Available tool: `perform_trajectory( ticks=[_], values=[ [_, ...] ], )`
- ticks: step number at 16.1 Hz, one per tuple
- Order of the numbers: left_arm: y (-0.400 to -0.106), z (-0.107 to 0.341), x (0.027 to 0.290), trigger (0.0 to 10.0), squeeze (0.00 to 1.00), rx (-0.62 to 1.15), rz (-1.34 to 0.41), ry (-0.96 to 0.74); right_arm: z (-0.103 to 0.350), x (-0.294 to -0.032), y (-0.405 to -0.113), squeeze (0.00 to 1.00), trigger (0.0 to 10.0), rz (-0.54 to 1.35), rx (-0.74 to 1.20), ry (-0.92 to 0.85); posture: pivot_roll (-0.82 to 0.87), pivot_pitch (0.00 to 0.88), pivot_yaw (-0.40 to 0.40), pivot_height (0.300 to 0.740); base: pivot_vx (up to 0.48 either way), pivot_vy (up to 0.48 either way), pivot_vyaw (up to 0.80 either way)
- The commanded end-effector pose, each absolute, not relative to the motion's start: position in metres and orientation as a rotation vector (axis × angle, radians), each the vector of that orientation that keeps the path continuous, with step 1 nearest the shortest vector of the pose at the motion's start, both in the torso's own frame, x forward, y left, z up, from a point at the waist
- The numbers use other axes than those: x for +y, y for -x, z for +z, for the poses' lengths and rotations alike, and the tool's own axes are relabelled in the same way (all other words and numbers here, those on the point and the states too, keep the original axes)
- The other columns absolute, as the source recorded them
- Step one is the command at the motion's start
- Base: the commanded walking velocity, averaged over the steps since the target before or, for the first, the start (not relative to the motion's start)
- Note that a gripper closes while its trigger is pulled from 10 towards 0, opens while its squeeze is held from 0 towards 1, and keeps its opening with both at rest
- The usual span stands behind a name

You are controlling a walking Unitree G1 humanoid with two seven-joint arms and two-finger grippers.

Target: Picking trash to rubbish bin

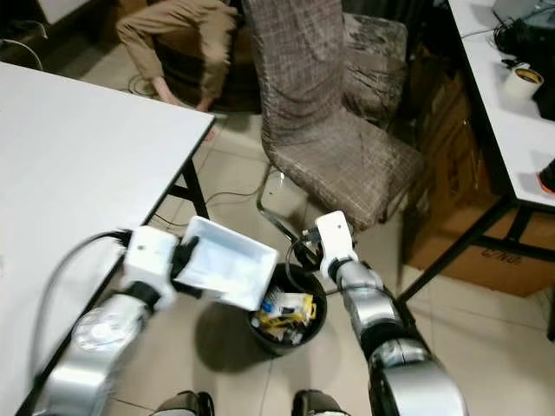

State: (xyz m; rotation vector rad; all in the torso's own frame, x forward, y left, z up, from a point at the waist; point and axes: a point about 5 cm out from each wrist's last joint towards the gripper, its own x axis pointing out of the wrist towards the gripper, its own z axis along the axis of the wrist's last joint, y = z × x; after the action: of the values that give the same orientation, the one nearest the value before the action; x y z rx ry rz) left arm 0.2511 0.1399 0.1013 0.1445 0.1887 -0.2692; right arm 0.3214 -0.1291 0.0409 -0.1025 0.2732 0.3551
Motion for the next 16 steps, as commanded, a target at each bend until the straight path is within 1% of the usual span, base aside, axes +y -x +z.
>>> perform_trajectory(
  ticks=[1,3,4,5,6,8,9,12,15,16],
  values=[
    [-0.251,0.087,0.136,10.0,0.00,0.228,-0.267,-0.124,0.040,-0.136,-0.312,0.00,10.0,0.333,0.256,0.106,-0.19,0.047,-0.040,0.740,0.000,0.000,0.00],
    [-0.251,0.076,0.129,10.0,0.00,0.264,-0.290,-0.117,0.040,-0.144,-0.297,0.00,10.0,0.306,0.244,0.109,-0.21,0.042,-0.031,0.740,0.000,0.000,0.00],
    [-0.252,0.066,0.120,10.0,0.00,0.269,-0.359,-0.179,0.040,-0.153,-0.277,0.00,10.0,0.277,0.255,0.113,-0.25,0.030,-0.019,0.740,0.000,0.000,0.00],
    [-0.254,0.061,0.115,10.0,0.00,0.276,-0.392,-0.208,0.041,-0.157,-0.263,0.00,10.0,0.274,0.265,0.126,-0.26,0.032,-0.014,0.740,0.000,0.000,0.00],
    [-0.258,0.059,0.113,10.0,0.00,0.281,-0.405,-0.202,0.041,-0.159,-0.255,0.00,10.0,0.274,0.272,0.145,-0.27,0.026,-0.006,0.740,0.000,0.000,0.00],
    [-0.277,0.057,0.101,10.0,0.00,0.266,-0.448,-0.206,0.050,-0.163,-0.232,0.00,10.0,0.272,0.303,0.178,-0.29,0.025,-0.003,0.740,0.000,0.000,0.00],
    [-0.291,0.055,0.093,10.0,0.00,0.263,-0.459,-0.212,0.057,-0.162,-0.221,0.00,10.0,0.279,0.330,0.190,-0.29,0.021,-0.006,0.740,0.000,0.000,0.00],
    [-0.306,0.048,0.081,10.0,0.00,0.288,-0.491,-0.247,0.067,-0.154,-0.205,0.00,10.0,0.365,0.369,0.211,-0.32,0.021,-0.014,0.740,0.000,0.000,0.00],
    [-0.315,0.044,0.074,10.0,0.00,0.310,-0.519,-0.273,0.075,-0.157,-0.197,0.00,10.0,0.389,0.406,0.227,-0.34,0.019,-0.016,0.740,0.000,0.000,0.00],
    [-0.318,0.043,0.072,10.0,0.00,0.315,-0.523,-0.287,0.078,-0.160,-0.194,0.00,10.0,0.374,0.427,0.203,-0.34,0.024,-0.019,0.740,0.000,0.000,0.00]
  ],
)
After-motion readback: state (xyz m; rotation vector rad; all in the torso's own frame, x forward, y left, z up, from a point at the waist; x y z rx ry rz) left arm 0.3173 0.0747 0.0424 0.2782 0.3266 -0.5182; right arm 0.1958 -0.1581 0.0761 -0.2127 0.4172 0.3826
